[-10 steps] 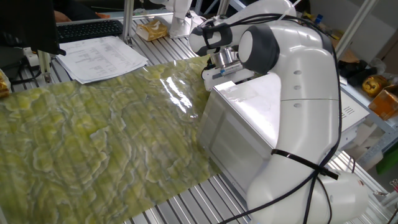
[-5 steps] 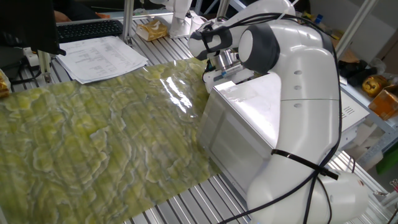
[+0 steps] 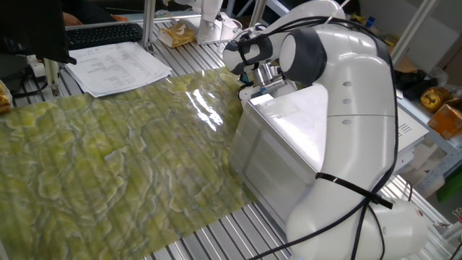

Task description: Put the bowl into the microwave

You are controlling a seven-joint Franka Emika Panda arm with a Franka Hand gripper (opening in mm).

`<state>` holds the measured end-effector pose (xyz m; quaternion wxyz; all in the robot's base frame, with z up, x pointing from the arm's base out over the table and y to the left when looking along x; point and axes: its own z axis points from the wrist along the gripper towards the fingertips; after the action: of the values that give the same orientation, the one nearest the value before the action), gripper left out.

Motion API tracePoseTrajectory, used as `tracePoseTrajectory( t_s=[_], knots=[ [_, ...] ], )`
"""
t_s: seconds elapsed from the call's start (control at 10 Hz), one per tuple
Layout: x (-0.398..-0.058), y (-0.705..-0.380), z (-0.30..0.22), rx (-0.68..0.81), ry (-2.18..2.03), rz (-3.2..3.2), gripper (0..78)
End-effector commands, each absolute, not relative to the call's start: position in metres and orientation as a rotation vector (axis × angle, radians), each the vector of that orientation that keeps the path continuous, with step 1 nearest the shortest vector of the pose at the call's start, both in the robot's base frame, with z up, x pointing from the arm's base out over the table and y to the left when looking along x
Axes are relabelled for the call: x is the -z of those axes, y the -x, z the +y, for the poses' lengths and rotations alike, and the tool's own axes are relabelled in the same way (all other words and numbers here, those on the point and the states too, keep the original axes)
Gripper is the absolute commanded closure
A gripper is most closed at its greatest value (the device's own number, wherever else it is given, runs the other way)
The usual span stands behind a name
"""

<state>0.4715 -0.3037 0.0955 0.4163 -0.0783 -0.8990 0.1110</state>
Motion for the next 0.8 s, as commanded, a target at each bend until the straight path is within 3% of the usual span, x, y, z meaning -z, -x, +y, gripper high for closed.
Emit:
tracePoseTrajectory(
  t_s=[0.1,0.8],
  knots=[
    [-0.1041,-0.4597,-0.3048,-0.298,0.22,-2.256,0.1],
    [-0.1061,-0.4555,-0.306,-0.297,0.225,-2.27,0.1]
  ],
)
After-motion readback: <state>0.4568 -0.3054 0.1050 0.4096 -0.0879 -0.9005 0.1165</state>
